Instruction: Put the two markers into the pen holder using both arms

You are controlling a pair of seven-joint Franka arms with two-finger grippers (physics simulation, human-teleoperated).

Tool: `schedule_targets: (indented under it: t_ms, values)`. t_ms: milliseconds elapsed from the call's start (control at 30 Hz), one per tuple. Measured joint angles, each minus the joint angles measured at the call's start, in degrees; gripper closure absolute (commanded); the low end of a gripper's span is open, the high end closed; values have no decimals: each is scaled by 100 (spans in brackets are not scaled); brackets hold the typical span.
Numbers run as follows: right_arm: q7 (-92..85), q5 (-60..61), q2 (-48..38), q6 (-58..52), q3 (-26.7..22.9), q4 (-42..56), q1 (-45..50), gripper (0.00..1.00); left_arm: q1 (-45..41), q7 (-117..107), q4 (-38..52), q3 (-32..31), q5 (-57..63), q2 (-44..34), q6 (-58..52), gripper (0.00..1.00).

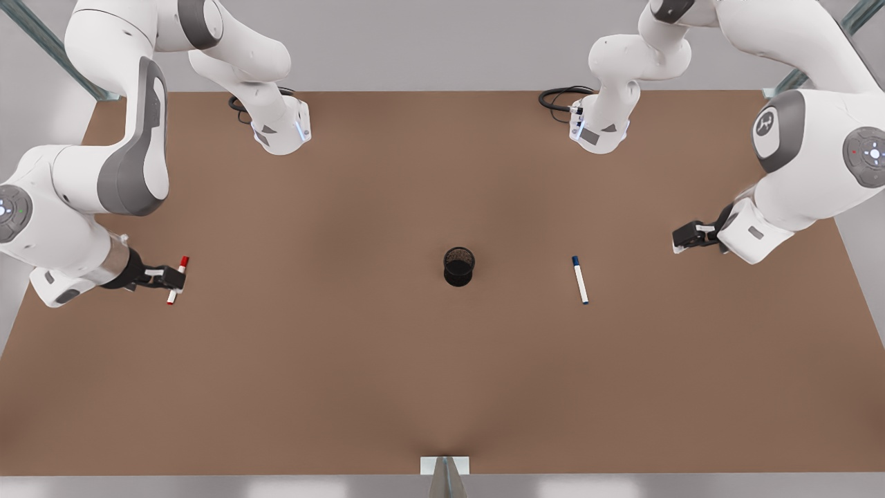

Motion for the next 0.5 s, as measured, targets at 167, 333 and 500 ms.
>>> schedule_targets:
  t_ms: [167,333,500]
  values:
    - [40,-1,1,140,0,-8,10,0,-269,-145,-282,-13,-25,625,667,0]
    - [82,-6,460,491,1,-8,23,0,-401,-535,-1780,-18,-48,849,2084,0]
    - [108,-9,847,1214,24,-777,-298,0,-462,-898,-2520,-18,-97,1091,3291,0]
